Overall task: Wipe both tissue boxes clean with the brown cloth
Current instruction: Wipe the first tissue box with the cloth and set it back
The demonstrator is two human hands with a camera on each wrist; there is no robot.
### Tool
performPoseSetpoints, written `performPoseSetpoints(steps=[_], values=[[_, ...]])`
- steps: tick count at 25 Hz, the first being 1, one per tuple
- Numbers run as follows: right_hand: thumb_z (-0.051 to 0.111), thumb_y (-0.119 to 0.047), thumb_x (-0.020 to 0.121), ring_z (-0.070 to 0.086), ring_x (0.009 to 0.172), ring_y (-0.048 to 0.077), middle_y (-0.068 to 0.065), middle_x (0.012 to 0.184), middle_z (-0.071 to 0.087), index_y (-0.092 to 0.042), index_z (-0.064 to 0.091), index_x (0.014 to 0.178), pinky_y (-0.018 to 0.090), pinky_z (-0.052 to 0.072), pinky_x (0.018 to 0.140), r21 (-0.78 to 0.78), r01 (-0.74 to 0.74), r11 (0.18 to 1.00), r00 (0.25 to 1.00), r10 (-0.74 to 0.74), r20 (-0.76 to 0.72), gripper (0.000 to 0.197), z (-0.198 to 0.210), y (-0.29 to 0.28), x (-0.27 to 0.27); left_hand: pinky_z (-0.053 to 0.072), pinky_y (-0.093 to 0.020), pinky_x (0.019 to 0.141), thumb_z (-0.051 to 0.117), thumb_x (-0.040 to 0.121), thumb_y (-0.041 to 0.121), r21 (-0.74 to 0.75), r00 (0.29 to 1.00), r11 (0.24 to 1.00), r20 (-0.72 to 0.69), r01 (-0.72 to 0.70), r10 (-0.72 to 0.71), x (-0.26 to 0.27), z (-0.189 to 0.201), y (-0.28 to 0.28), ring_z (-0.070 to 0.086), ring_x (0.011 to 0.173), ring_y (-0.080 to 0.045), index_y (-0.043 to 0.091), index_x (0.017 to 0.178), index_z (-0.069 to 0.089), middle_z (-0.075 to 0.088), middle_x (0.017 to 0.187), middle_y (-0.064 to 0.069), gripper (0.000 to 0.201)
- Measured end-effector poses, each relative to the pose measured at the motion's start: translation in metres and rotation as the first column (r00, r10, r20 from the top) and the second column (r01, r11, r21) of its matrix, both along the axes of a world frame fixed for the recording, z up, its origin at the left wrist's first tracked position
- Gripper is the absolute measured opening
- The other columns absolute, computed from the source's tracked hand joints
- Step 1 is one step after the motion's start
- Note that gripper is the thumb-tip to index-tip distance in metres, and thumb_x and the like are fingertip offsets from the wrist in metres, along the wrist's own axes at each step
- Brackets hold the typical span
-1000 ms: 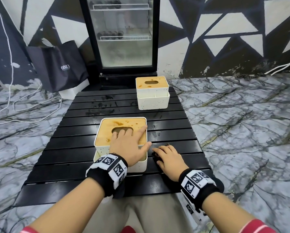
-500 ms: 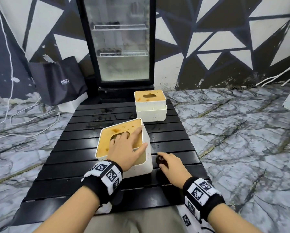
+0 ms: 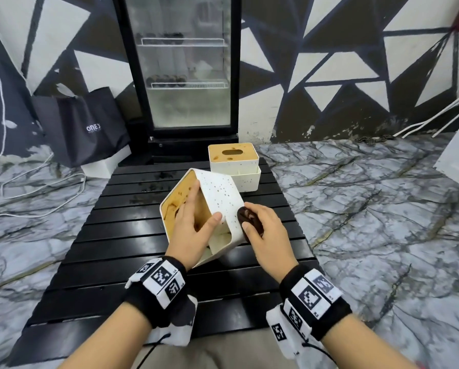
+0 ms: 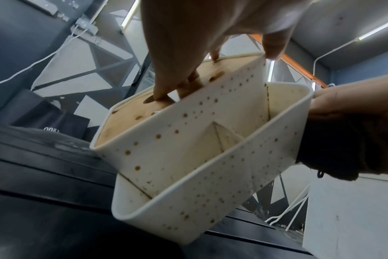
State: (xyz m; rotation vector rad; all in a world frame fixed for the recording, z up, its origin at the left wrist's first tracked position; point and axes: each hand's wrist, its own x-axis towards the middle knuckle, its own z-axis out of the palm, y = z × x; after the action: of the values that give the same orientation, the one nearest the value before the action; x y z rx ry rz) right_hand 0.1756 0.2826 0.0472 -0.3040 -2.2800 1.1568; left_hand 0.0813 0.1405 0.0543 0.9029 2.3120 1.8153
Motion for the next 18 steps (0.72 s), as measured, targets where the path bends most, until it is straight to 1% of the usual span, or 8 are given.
performPoseSetpoints(steps=[2,4,8,10,12,14,16,18], values=[[0.051,-0.014,0.091,0.041,0.117,0.016,-0.006,0.127,0.048,-0.021,0.047,0.128,0.021,0.027,0.099,0.024,-0.005,1.000,1.000,0.006,-0.011,0.038,-0.004,-0.004,0.002,0.028,-0.042,0.115,0.057,0.079,0.045,0.099,0.999,0.995,0.042,0.028,-0.032,0.004,0.002,-0.004,0.032,0.132,0.004,0.047,0.139,0.022,0.034,0.137,0.028,0.070],[0.048,-0.015,0.092,0.039,0.120,0.014,-0.011,0.125,0.045,-0.021,0.046,0.130,0.020,0.025,0.100,0.011,-0.001,1.000,1.000,0.002,-0.018,0.038,-0.006,-0.006,0.005,0.029,-0.040,0.115,0.058,0.080,0.037,0.120,0.997,0.992,0.061,0.048,-0.056,0.006,0.002,-0.007,0.032,0.132,0.006,0.047,0.140,0.021,0.032,0.136,0.032,0.070],[0.042,-0.026,0.091,0.036,0.121,0.010,-0.014,0.124,0.044,-0.020,0.047,0.130,0.019,0.024,0.104,0.070,0.007,0.998,0.998,-0.002,-0.067,0.040,-0.012,-0.019,0.011,0.029,-0.043,0.115,0.061,0.074,0.054,0.084,0.993,0.994,0.084,0.077,-0.084,0.003,-0.001,-0.013,0.029,0.137,0.000,0.061,0.136,0.015,0.031,0.144,0.025,0.078],[0.041,-0.027,0.090,0.035,0.119,0.007,-0.014,0.122,0.044,-0.018,0.048,0.129,0.018,0.023,0.104,0.123,-0.019,0.992,0.995,0.030,-0.095,0.041,-0.011,-0.024,0.010,0.030,-0.044,0.114,0.062,0.072,0.054,0.099,0.989,0.990,0.095,0.100,-0.109,0.001,-0.001,-0.014,0.032,0.137,-0.003,0.065,0.131,0.017,0.032,0.143,0.026,0.075],[0.043,-0.024,0.090,0.036,0.118,0.007,-0.010,0.124,0.048,-0.018,0.049,0.129,0.016,0.023,0.103,0.143,-0.050,0.988,0.995,0.062,-0.078,0.040,-0.006,-0.020,0.005,0.031,-0.045,0.113,0.063,0.072,0.052,0.109,0.987,0.987,0.100,0.114,-0.125,-0.001,0.000,-0.015,0.034,0.136,-0.006,0.065,0.130,0.019,0.034,0.147,0.019,0.074],[0.043,-0.021,0.091,0.036,0.118,0.007,-0.005,0.127,0.050,-0.019,0.048,0.129,0.017,0.024,0.103,0.110,-0.055,0.992,0.997,0.060,-0.045,0.039,-0.005,-0.011,0.000,0.032,-0.046,0.113,0.064,0.072,0.051,0.115,0.985,0.987,0.117,0.112,-0.126,-0.006,-0.001,-0.016,0.035,0.136,-0.010,0.061,0.134,0.020,0.034,0.150,0.010,0.077],[0.043,-0.020,0.090,0.035,0.118,0.006,-0.007,0.126,0.049,-0.019,0.048,0.129,0.020,0.025,0.104,0.075,-0.024,0.997,0.999,0.027,-0.045,0.039,-0.009,-0.010,0.002,0.032,-0.046,0.113,0.064,0.073,0.050,0.118,0.983,0.986,0.126,0.116,-0.131,-0.009,-0.002,-0.017,0.036,0.136,-0.011,0.056,0.139,0.019,0.034,0.150,0.008,0.081],[0.042,-0.022,0.089,0.035,0.118,0.006,-0.008,0.125,0.049,-0.018,0.048,0.129,0.017,0.023,0.104,0.102,-0.012,0.995,0.997,0.019,-0.071,0.041,-0.010,-0.017,0.005,0.032,-0.046,0.113,0.065,0.075,0.046,0.123,0.980,0.983,0.129,0.139,-0.154,-0.011,0.000,-0.016,0.036,0.137,-0.011,0.053,0.140,0.018,0.033,0.151,0.010,0.080]])
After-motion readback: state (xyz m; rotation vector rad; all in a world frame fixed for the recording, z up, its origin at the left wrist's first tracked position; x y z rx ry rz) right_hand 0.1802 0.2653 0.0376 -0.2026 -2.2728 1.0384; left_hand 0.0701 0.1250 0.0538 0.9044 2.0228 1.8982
